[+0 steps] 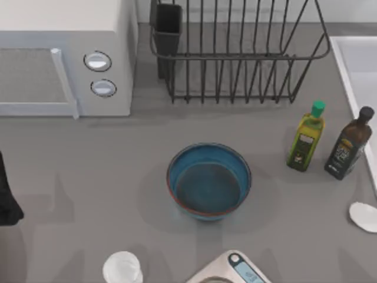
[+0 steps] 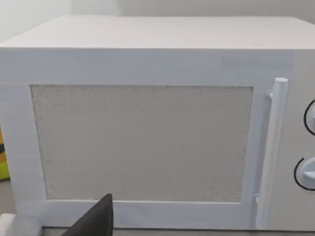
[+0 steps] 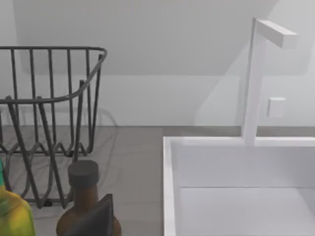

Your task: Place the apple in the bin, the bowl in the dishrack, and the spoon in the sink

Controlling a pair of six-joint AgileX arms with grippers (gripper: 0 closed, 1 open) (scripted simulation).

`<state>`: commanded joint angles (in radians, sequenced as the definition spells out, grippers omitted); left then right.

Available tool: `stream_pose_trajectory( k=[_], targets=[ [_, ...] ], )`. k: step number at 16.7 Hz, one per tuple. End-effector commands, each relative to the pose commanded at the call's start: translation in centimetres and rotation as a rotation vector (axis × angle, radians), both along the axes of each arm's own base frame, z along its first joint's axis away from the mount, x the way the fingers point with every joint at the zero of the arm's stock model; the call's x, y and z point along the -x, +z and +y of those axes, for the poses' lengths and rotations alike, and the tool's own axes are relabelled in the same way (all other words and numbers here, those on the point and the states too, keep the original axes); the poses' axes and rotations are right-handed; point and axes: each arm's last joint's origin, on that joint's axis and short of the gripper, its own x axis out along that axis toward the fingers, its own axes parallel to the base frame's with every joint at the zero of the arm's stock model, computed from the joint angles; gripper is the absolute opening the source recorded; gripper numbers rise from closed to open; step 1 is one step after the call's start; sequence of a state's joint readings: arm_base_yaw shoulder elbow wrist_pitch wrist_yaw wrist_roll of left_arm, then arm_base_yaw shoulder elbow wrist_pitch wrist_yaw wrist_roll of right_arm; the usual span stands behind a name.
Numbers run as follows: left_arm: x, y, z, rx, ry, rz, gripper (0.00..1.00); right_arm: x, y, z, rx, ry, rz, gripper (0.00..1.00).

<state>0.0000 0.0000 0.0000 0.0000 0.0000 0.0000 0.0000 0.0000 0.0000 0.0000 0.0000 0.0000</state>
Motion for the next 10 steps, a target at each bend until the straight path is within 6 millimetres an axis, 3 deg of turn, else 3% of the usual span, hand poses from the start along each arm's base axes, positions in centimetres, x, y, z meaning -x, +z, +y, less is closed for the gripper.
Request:
stream_pose_trajectory(
  k=[4,10],
  targets=[
    [0.0,0.0,0.0,0.000,0.000,0.000,1.00,0.0,1.1,0.3,-0.023,0.023,0.050,1.00],
    [0.0,0.0,0.0,0.000,0.000,0.000,1.00,-2.2,7.3,2.0,-0.126,0.124,0.371,1.00]
  ],
)
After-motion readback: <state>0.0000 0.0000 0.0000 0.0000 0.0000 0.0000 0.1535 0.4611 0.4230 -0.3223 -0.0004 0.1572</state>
